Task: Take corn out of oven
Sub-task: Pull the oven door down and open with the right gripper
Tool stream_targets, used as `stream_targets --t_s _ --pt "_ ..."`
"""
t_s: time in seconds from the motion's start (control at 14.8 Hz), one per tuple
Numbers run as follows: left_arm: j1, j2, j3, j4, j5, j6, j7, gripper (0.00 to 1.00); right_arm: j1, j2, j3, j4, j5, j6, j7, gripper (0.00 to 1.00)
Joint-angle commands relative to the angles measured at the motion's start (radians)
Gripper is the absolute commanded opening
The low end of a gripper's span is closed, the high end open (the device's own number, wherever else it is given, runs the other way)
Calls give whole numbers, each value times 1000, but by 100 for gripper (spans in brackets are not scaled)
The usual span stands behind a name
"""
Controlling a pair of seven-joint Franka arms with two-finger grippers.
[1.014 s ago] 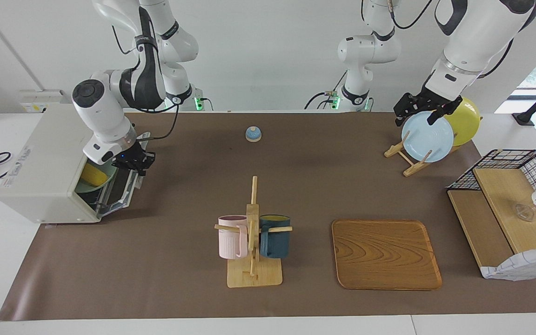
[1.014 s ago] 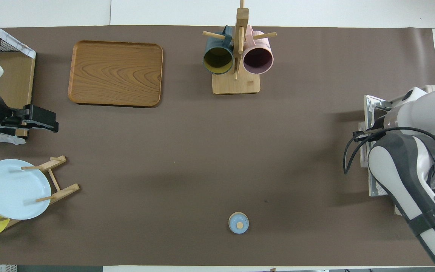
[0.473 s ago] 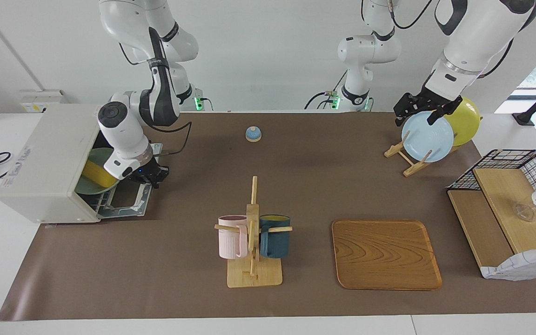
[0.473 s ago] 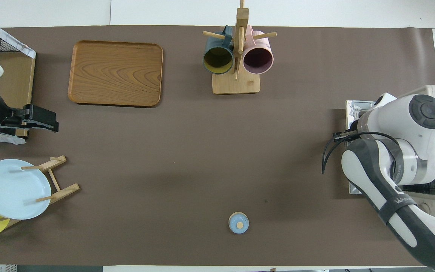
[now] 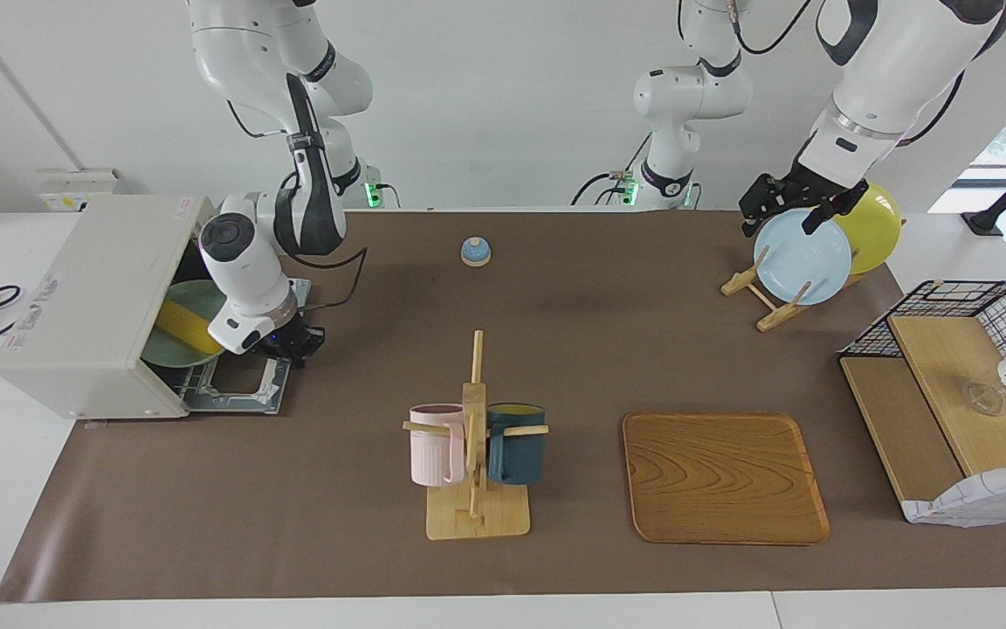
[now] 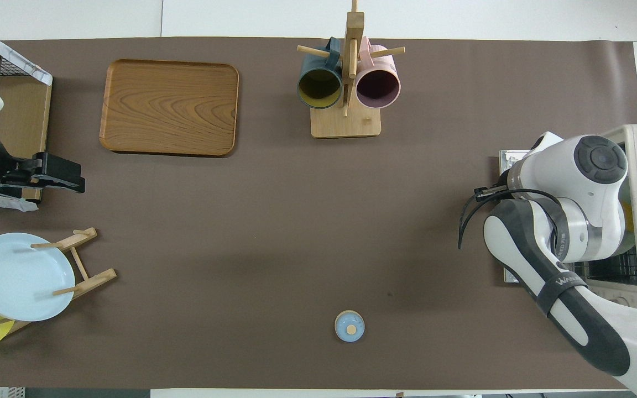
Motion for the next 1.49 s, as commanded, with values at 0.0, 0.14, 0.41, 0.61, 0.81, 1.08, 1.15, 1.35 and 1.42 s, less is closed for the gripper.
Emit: stream_targets --t_s 0.0,0.14,0.41,0.61,0.81,1.08,1.15,1.35,1.42 --pt "8 -10 -6 4 17 1 2 100 40 -3 14 41 79 -36 59 0" --pt "10 -10 -5 6 17 1 2 100 47 -11 14 67 79 -66 60 0" --pt "3 -12 -6 4 17 -11 -3 100 12 -35 7 208 79 -311 61 0" --pt "-3 -12 -8 4 17 -12 -1 100 8 -49 0 210 44 -343 61 15" --pt "0 -20 -8 6 17 1 2 100 -52 -69 5 236 -97 -404 29 55" --pt "-4 -21 -9 4 17 -2 -1 100 -72 -94 2 206 -99 -467 21 43" --pt "-3 -21 -9 4 17 -5 0 100 -80 -98 0 196 -111 -468 20 41" --pt "-4 -21 -11 4 17 -3 -1 100 -137 -123 2 129 -113 -453 -2 35" --pt "-4 -21 -13 4 17 -3 -1 100 -147 -137 2 100 -117 -444 -3 34"
